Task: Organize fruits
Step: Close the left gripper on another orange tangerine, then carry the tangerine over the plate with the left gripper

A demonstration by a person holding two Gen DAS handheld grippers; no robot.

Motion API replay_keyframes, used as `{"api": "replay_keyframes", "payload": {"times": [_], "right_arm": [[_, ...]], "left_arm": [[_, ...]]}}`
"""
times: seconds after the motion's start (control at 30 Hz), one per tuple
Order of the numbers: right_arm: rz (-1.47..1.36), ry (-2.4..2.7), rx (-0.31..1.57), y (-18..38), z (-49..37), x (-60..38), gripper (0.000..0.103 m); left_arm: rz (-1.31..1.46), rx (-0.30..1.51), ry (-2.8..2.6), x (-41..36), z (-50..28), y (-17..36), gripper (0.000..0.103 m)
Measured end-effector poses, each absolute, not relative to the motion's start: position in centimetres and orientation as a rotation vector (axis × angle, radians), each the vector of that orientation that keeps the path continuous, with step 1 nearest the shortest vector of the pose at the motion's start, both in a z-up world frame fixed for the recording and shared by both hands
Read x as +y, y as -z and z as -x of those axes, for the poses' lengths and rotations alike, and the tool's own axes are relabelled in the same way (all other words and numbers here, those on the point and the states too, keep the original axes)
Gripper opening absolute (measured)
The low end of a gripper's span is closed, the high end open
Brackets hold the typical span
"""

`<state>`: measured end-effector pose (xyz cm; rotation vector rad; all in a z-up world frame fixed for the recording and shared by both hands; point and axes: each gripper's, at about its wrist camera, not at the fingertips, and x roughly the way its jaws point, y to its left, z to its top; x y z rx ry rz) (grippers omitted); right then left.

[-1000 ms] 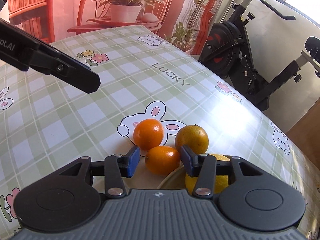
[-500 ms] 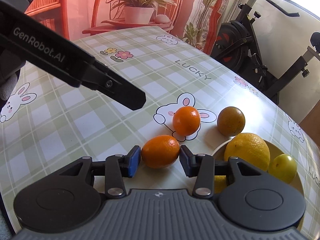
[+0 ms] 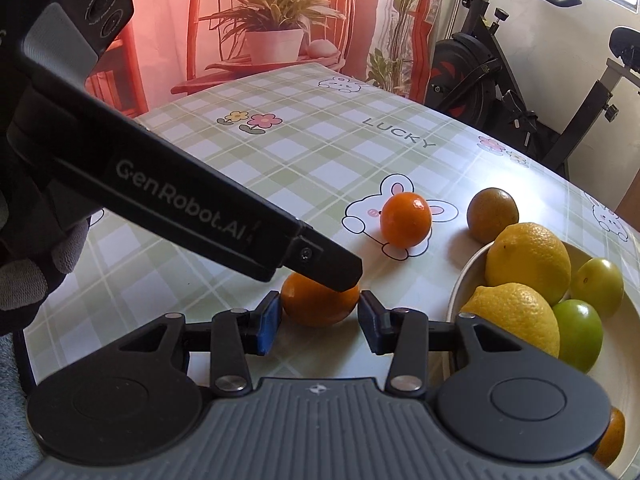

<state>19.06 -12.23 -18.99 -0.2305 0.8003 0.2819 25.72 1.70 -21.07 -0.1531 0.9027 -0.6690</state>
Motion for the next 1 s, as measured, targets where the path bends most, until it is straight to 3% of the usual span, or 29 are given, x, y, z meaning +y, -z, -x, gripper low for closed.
{"api": "replay_keyframes", "payload": {"times": [1.0], "right_arm": [[0.091, -0.272, 0.679, 18.2, -15.4, -13.6, 0.044]], "left_arm": [[0.122, 0.797, 0.57, -0.2, -20.6, 19.8, 0.039]]}}
